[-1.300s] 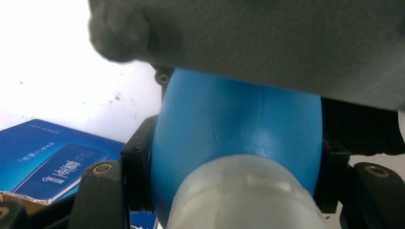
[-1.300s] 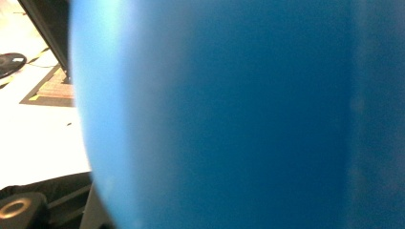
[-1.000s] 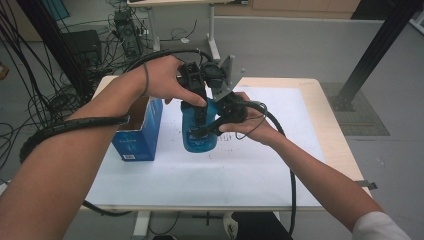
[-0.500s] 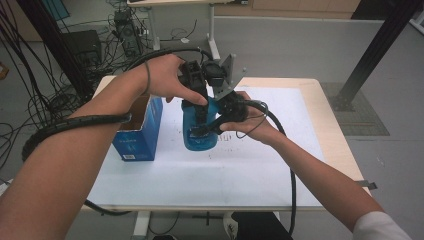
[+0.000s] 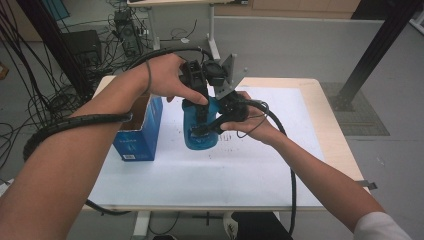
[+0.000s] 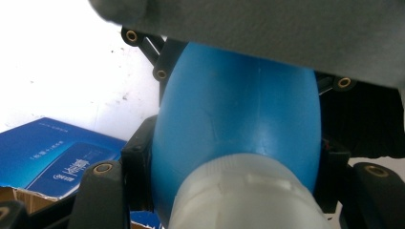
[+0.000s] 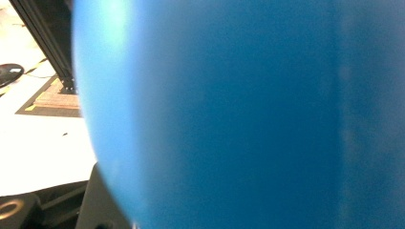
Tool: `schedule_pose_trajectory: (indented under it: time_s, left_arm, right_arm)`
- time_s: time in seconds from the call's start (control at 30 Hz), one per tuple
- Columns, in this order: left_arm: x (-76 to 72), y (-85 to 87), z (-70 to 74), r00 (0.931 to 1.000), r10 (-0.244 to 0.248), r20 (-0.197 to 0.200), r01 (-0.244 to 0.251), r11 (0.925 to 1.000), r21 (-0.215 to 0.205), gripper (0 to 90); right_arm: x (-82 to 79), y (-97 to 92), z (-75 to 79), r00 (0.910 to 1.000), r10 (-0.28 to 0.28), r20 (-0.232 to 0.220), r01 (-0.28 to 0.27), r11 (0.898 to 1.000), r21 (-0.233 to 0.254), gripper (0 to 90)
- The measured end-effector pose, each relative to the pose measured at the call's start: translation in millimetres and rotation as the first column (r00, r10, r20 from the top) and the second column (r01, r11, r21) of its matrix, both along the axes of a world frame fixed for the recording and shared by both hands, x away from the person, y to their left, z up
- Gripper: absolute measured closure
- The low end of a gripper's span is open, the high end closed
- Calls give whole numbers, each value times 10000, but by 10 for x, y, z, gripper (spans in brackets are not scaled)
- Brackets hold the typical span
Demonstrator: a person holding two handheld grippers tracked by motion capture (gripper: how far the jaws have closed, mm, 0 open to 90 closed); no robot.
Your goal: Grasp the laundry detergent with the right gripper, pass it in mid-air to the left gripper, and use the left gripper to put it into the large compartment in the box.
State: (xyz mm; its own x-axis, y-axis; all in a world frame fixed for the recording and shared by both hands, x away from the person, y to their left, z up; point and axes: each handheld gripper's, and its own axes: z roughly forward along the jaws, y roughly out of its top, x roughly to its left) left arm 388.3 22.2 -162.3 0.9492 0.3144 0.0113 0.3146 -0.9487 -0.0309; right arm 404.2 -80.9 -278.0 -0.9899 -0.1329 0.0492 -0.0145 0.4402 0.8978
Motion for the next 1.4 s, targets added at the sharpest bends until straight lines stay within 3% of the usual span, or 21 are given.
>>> schedule_pose_trajectory:
  time_s: [0.43,0.77,0.93,1.0,1.13,1.27,1.33,1.4]
  left_arm:
    - [17,18,-12,9998,163,61,-163,9998,104,367]
    - [58,91,60,9984,543,178,-543,9985,6,368]
    - [128,159,92,9943,1042,223,-1041,9945,-84,367]
    - [167,184,111,9914,1285,251,-1283,9917,-68,367]
    - [257,245,170,9803,1916,480,-1917,9815,-33,367]
    - [349,321,230,9631,2611,654,-2614,9652,-44,367]
    - [374,349,264,9544,2889,757,-2892,9573,-71,367]
    - [400,373,305,9464,3120,836,-3122,9500,-113,367]
  right_arm:
    - [29,-37,20,9997,-229,-87,232,9992,330,370]
    - [62,-73,0,9977,-675,-42,676,9974,253,234]
    - [105,-165,-25,9937,-1021,-463,1009,9945,-278,137]
    - [119,-211,-29,9891,-1306,-676,1272,9905,-516,71]
    - [124,-312,-16,9794,-1931,-593,1859,9765,-1090,52]
    - [130,-394,-6,9721,-2241,-697,2119,9657,-1500,42]
    - [143,-421,-8,9681,-2367,-822,2157,9542,-2072,15]
    - [138,-456,-9,9646,-2514,-794,2286,9476,-2231,24]
